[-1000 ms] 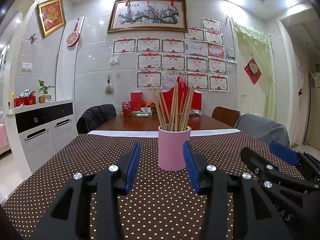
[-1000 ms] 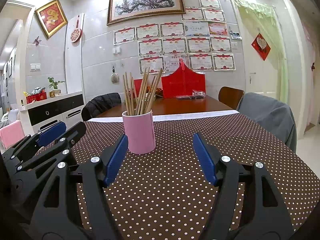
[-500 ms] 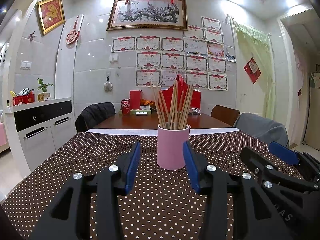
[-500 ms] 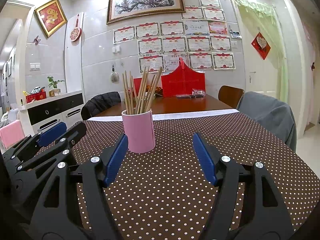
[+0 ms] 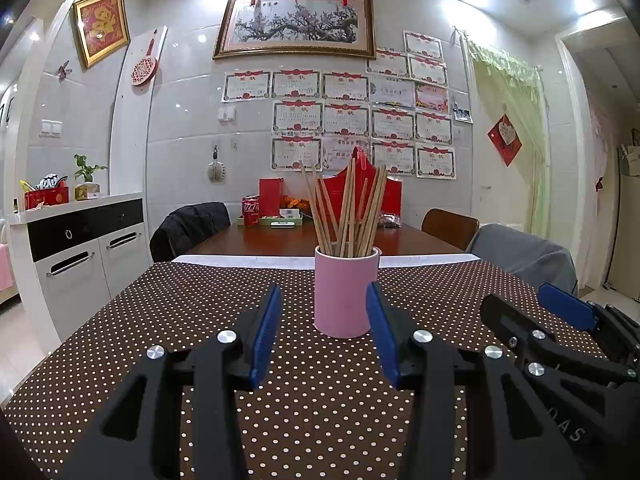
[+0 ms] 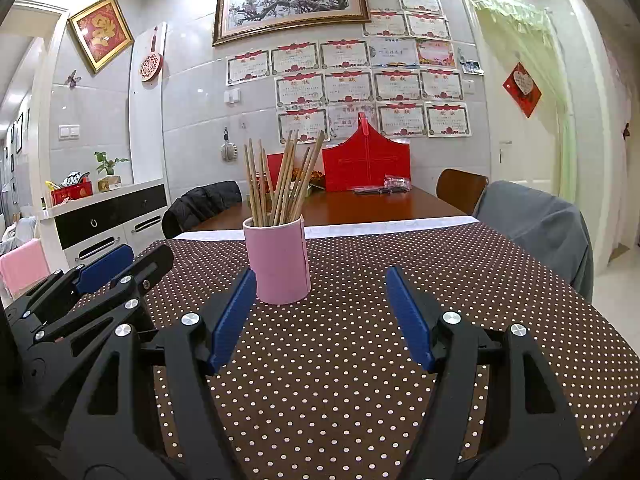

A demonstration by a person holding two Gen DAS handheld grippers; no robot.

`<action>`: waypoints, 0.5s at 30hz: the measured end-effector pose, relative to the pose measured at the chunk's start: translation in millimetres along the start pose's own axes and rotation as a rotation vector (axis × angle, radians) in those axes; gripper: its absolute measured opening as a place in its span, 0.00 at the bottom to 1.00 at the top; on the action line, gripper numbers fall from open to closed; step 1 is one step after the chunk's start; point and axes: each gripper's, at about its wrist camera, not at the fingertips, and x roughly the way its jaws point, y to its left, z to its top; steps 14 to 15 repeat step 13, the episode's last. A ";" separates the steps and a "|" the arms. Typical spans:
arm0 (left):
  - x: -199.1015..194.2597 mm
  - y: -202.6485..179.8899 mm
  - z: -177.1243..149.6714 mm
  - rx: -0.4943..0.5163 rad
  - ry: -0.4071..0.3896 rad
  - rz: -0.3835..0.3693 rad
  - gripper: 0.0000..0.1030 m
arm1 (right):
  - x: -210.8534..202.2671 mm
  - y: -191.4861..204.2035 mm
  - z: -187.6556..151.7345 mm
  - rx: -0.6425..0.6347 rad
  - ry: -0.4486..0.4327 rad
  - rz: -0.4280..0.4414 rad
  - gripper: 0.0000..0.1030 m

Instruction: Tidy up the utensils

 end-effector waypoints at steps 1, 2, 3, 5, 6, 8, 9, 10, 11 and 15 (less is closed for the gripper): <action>0.0 -0.2 0.1 0.000 0.001 0.000 0.43 | 0.2 0.2 0.8 0.000 0.001 0.000 0.65; 0.1 -0.3 0.1 0.000 0.001 -0.001 0.43 | 0.1 0.0 0.4 0.000 0.001 0.000 0.65; 0.1 -0.4 -0.1 0.000 0.002 0.000 0.43 | -0.2 -0.1 -0.1 0.000 0.002 -0.001 0.65; 0.2 -0.4 -0.4 0.002 0.003 0.003 0.43 | 0.5 -0.2 -0.1 0.000 0.002 -0.002 0.65; 0.1 -1.1 -0.7 0.003 0.005 0.005 0.43 | 1.0 -0.5 -1.2 -0.001 0.004 -0.004 0.65; 0.7 -0.9 -1.2 0.004 0.010 0.006 0.43 | 2.2 -0.8 -3.4 -0.002 0.009 -0.006 0.65; 0.7 -0.7 -1.6 0.003 0.013 0.007 0.43 | 2.7 -1.2 -4.0 -0.002 0.012 -0.005 0.65; 0.9 -0.5 -2.0 0.003 0.014 0.008 0.43 | 2.3 -1.5 -5.2 -0.002 0.014 -0.005 0.65; 1.1 -0.6 -2.0 0.004 0.016 0.009 0.43 | 2.6 -1.3 -4.4 -0.004 0.015 -0.006 0.65; 2.8 -0.2 -1.0 0.002 0.020 0.008 0.43 | 1.7 -1.6 -5.4 -0.005 0.017 -0.009 0.65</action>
